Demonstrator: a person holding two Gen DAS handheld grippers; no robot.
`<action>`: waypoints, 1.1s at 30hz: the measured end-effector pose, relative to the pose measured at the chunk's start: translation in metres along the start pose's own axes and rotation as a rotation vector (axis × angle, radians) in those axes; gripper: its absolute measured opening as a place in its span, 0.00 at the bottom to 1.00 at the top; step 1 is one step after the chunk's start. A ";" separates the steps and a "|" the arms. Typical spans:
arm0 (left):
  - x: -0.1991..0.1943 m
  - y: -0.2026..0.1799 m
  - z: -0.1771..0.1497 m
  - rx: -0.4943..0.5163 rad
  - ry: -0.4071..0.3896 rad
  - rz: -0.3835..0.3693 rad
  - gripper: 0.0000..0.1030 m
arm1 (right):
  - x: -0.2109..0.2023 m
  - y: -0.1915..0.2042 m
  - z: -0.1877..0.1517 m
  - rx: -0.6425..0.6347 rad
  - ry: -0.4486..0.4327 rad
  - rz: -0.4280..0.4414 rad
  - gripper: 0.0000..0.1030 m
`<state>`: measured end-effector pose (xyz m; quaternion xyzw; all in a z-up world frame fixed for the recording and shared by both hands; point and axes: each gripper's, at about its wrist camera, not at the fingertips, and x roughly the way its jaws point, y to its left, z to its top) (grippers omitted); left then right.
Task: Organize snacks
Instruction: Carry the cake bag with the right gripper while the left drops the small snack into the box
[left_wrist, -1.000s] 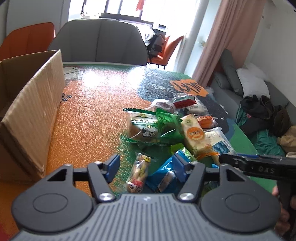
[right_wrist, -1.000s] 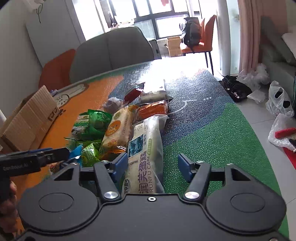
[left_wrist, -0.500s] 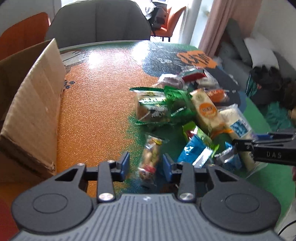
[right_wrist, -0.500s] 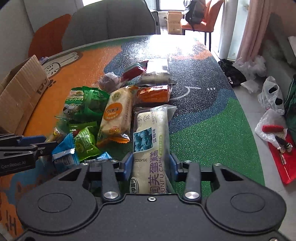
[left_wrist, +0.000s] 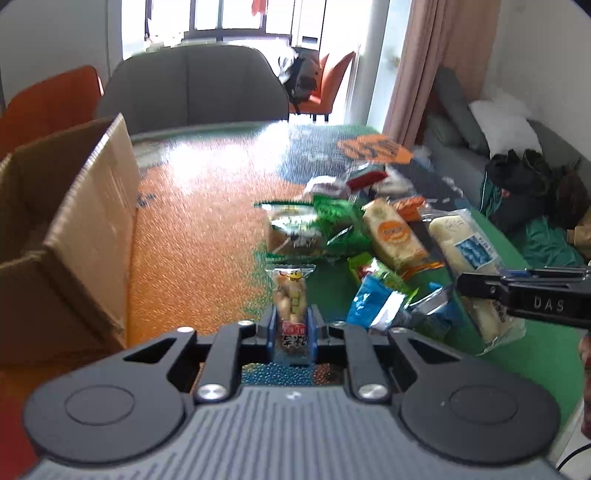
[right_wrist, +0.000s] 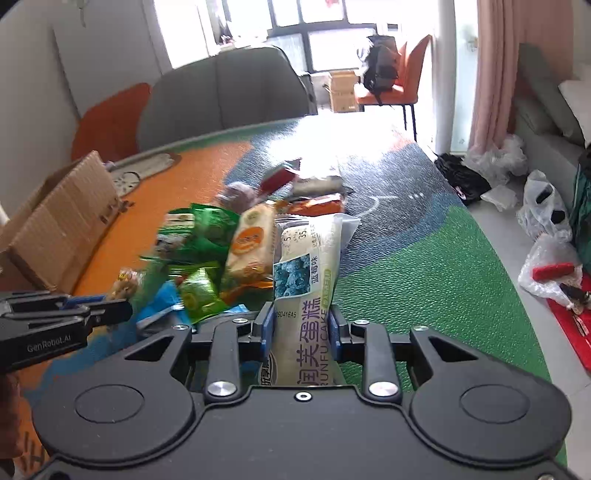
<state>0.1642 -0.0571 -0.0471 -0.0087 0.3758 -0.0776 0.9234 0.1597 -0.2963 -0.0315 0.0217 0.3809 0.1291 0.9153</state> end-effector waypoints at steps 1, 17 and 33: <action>-0.005 0.000 0.000 0.000 -0.009 -0.003 0.16 | -0.004 0.003 -0.001 -0.002 -0.013 0.009 0.27; -0.076 0.040 0.024 -0.059 -0.151 0.035 0.16 | -0.039 0.064 0.028 -0.065 -0.132 0.132 0.27; -0.113 0.109 0.044 -0.134 -0.230 0.148 0.16 | -0.030 0.153 0.070 -0.150 -0.154 0.264 0.27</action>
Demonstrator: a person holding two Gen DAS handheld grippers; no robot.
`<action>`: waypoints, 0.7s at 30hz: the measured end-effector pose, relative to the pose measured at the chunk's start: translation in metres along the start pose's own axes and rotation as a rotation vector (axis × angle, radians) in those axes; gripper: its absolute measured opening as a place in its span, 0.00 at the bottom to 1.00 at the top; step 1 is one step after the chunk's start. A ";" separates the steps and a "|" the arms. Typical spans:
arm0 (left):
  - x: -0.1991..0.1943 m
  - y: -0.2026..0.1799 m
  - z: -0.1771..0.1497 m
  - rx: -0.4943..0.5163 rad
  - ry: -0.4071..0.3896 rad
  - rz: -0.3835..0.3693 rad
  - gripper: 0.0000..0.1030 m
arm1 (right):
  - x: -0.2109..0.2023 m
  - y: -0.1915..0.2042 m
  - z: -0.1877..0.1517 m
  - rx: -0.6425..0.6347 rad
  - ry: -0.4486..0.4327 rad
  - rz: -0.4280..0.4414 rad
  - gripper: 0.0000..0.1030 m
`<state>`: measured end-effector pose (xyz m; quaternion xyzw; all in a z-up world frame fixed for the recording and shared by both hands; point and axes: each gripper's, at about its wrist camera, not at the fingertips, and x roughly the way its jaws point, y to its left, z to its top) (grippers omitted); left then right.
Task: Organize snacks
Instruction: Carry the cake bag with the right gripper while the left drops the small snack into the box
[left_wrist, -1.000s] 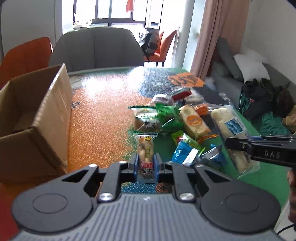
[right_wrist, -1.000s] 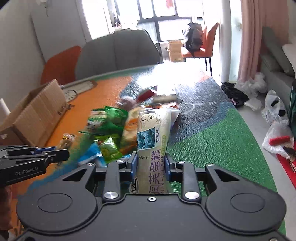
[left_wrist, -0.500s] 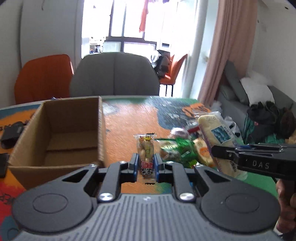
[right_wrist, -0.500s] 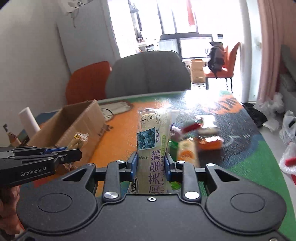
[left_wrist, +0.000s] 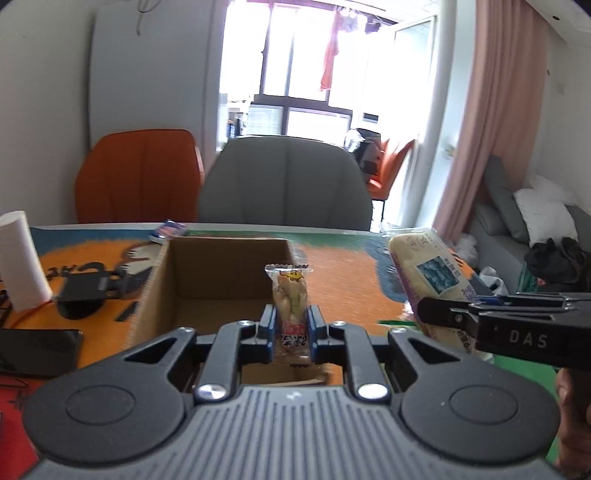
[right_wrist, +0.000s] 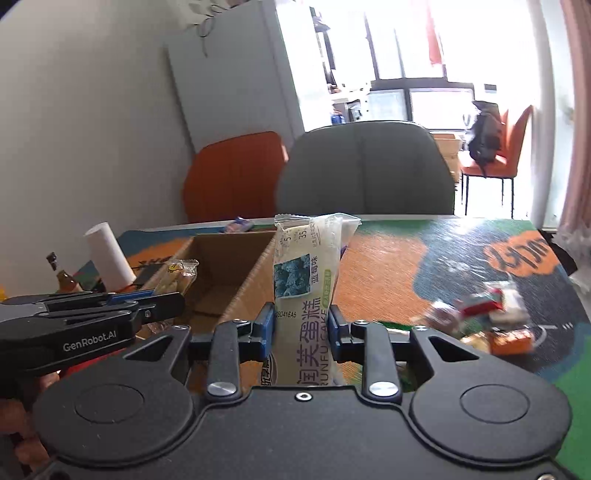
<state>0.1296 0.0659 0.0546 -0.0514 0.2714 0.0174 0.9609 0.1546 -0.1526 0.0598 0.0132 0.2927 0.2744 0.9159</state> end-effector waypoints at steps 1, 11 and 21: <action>0.000 0.006 0.000 -0.005 0.000 0.007 0.16 | 0.003 0.004 0.002 -0.005 0.000 0.006 0.27; -0.003 0.047 0.006 -0.040 0.009 0.069 0.16 | 0.027 0.035 0.017 -0.031 -0.001 0.052 0.27; 0.011 0.077 0.008 -0.115 0.029 0.102 0.19 | 0.053 0.056 0.027 -0.047 0.014 0.087 0.27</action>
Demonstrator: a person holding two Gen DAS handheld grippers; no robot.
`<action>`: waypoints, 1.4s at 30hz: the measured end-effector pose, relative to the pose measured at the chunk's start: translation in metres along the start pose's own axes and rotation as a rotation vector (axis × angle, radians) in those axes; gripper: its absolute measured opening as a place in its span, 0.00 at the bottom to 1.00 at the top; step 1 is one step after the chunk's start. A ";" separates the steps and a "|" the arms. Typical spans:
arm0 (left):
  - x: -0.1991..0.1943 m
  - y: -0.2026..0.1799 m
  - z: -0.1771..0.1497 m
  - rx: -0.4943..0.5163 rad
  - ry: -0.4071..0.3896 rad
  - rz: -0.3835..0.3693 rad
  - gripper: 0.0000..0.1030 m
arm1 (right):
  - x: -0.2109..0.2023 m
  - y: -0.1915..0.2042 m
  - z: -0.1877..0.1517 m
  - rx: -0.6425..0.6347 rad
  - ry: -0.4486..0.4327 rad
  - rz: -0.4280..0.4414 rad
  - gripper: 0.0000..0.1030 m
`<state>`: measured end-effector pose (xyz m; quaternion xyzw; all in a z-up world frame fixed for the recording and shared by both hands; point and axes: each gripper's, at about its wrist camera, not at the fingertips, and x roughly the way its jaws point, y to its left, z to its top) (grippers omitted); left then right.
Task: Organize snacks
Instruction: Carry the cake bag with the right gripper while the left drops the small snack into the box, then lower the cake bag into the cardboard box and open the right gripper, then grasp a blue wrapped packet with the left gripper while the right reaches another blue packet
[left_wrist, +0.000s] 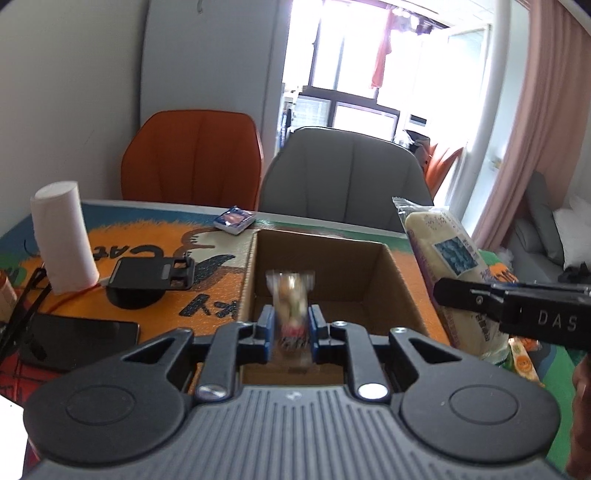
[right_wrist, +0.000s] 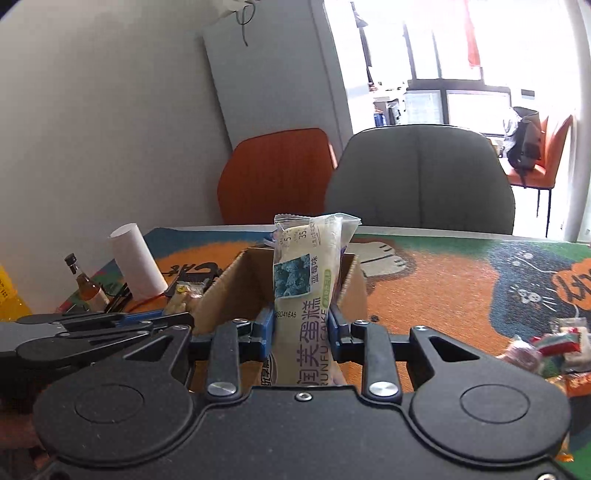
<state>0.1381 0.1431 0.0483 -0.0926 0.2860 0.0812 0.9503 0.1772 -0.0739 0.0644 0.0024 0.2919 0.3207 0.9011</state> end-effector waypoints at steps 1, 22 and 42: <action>0.000 0.002 0.000 -0.010 -0.002 0.009 0.19 | 0.003 0.002 0.001 -0.002 0.003 0.004 0.27; -0.016 0.020 -0.003 -0.066 0.020 0.079 0.82 | 0.024 0.015 0.001 -0.003 0.070 0.043 0.64; -0.019 -0.047 -0.013 0.000 0.059 -0.055 1.00 | -0.062 -0.075 -0.025 0.104 0.029 -0.076 1.00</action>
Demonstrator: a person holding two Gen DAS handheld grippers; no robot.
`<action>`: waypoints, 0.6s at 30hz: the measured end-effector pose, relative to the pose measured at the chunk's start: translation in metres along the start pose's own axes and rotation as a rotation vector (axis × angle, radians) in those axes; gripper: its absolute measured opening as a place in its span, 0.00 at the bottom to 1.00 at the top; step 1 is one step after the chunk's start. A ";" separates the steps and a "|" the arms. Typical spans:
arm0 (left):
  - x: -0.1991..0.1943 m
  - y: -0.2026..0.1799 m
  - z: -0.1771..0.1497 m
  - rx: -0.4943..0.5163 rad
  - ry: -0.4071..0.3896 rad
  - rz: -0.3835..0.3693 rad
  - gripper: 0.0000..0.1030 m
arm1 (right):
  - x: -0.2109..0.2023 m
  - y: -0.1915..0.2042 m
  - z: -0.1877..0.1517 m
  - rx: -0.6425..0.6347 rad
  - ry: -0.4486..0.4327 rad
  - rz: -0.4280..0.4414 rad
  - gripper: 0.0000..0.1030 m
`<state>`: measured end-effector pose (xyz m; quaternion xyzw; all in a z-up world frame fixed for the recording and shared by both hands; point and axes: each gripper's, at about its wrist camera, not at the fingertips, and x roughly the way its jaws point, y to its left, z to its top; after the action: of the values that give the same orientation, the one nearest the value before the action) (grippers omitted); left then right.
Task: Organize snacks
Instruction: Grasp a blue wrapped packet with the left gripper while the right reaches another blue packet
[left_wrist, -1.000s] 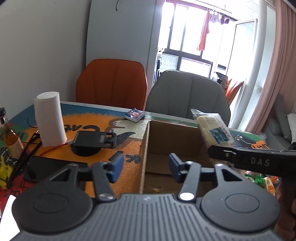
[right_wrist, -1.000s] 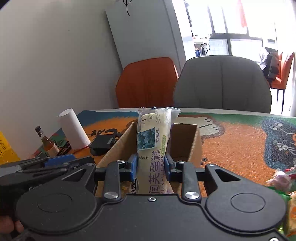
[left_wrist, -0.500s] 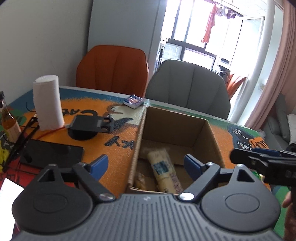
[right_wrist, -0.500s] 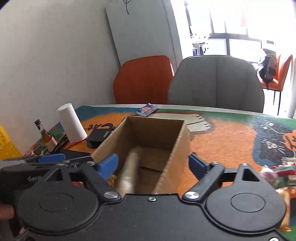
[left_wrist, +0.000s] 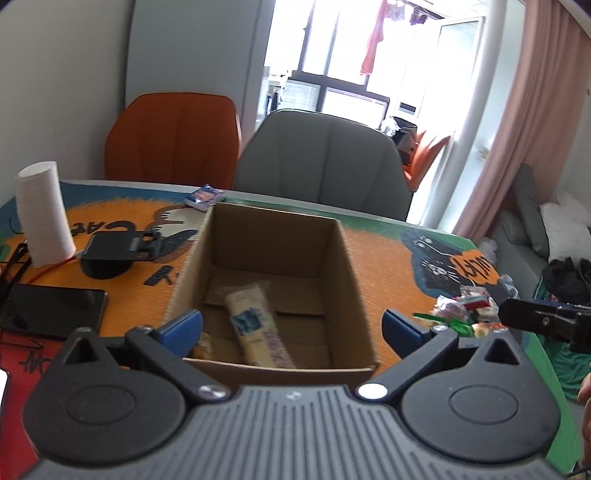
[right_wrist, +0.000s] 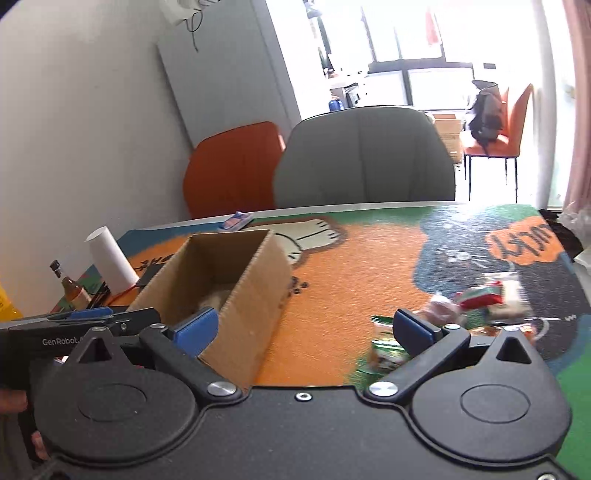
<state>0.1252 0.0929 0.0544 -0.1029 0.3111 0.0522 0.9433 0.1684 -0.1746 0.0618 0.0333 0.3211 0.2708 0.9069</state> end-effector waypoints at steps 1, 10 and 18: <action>-0.001 -0.004 -0.001 0.004 0.001 -0.007 1.00 | -0.004 -0.005 -0.002 0.006 -0.003 -0.002 1.00; -0.003 -0.036 -0.014 0.025 0.021 -0.074 1.00 | -0.027 -0.039 -0.016 0.046 0.000 -0.020 1.00; 0.003 -0.071 -0.028 0.051 0.042 -0.148 1.00 | -0.045 -0.070 -0.033 0.084 0.007 -0.056 1.00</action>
<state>0.1232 0.0172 0.0420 -0.1024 0.3237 -0.0278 0.9402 0.1522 -0.2612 0.0452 0.0613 0.3361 0.2320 0.9108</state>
